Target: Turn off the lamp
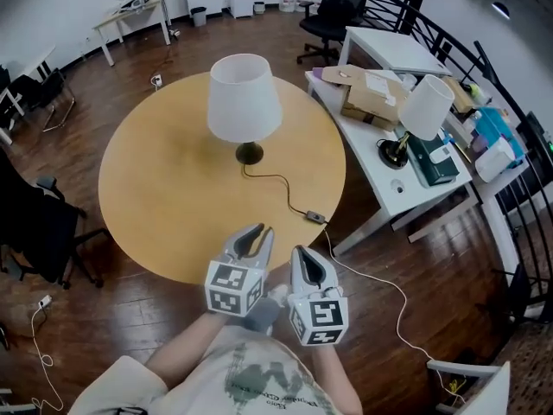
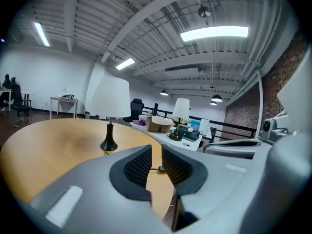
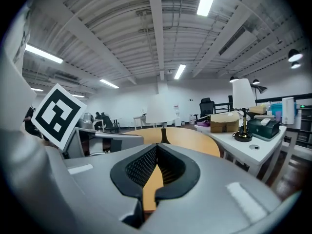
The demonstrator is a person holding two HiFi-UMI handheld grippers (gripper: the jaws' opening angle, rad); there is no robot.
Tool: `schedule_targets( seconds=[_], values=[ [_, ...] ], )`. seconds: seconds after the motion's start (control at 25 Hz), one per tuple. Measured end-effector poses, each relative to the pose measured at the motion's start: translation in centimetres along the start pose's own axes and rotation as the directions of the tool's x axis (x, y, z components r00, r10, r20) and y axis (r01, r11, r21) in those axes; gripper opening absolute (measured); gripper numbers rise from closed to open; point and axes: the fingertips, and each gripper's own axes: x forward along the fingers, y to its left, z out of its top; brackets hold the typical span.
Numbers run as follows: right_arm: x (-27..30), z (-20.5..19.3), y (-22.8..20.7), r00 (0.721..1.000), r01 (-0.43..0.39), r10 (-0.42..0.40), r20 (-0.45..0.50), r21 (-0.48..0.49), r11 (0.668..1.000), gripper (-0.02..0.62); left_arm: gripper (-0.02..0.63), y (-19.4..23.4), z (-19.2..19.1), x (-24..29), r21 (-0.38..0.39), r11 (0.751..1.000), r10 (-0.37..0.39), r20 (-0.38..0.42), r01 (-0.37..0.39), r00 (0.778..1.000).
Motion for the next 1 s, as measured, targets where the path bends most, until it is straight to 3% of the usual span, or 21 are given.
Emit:
schedule_targets(
  seconds=[0.48,0.76,1.0],
  values=[
    [-2.1,2.0,8.4,0.988,-0.137,0.140,0.067,-0.044,0.990,0.000,0.034,1.6,2.3,-11.8,0.013,0.996,0.090,0.142,-0.093,0.986],
    [-2.2,1.7,10.3,0.984,-0.165,0.168,0.058,-0.060,0.985,0.000,0.009,2.9,2.6,-13.9,0.018,0.991,0.124,0.173,-0.129,0.977],
    [-1.9,1.8,10.4,0.985,-0.155,0.159,0.071,-0.059,0.986,0.000,0.009,2.8,2.5,-13.8,0.023,0.994,0.101,0.173,-0.107,0.980]
  ],
)
